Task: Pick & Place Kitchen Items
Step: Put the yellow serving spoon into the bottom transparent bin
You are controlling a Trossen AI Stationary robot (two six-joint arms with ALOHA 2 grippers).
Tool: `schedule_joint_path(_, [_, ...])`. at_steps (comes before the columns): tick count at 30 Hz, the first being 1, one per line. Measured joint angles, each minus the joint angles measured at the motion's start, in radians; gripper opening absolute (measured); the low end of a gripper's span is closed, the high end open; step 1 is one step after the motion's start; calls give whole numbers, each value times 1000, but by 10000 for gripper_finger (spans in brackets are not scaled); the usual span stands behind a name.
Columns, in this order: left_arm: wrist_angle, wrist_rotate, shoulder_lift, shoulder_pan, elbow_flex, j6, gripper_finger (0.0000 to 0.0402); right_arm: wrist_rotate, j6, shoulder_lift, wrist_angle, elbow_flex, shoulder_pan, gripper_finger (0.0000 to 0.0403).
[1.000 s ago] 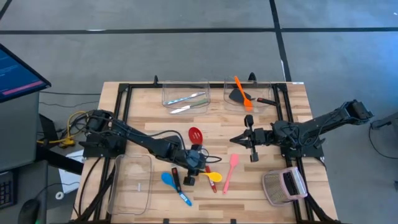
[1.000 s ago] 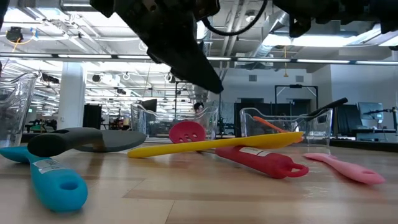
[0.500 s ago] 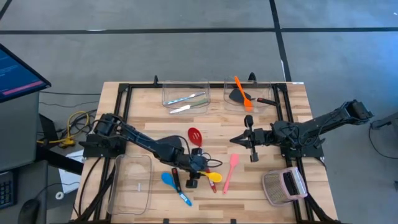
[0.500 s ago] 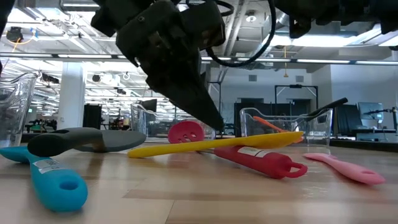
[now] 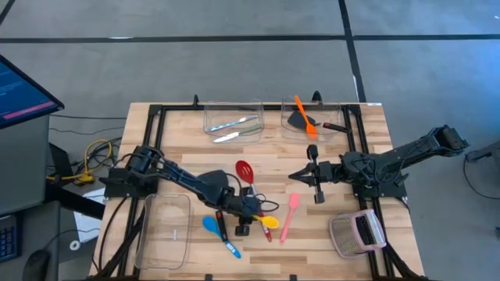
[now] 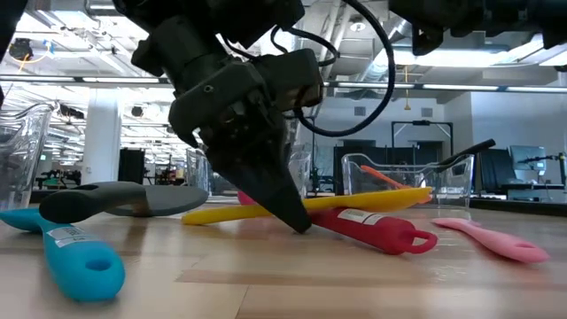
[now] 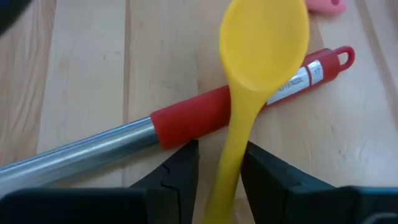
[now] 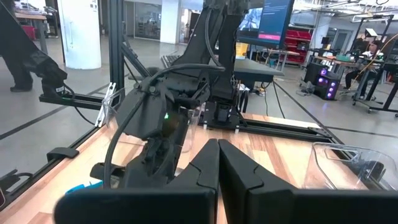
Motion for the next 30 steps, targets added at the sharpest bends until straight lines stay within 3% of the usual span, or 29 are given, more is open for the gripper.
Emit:
schedule_joint_path(8, [0, 5, -9, 2, -1, -10, 102, 0, 0, 0, 0, 0, 0, 0])
schedule_joint_path(16, [-16, -2, -25, 2, -4, -16, 14, 0, 1, 0, 0, 0, 1, 0])
schedule_joint_path(20, [-29, -43, -39, 2, -5, 4, 14, 0, 1, 0, 0, 0, 3, 0])
schedule_joint_path(25, [-30, -88, -133, 2, -5, 84, 8, 0, 0, 0, 2, 0, 21, 0])
schedule_joint_path(30, [-112, -164, -314, 0, -5, 119, 8, 0, 0, 0, 6, 0, 33, 0])
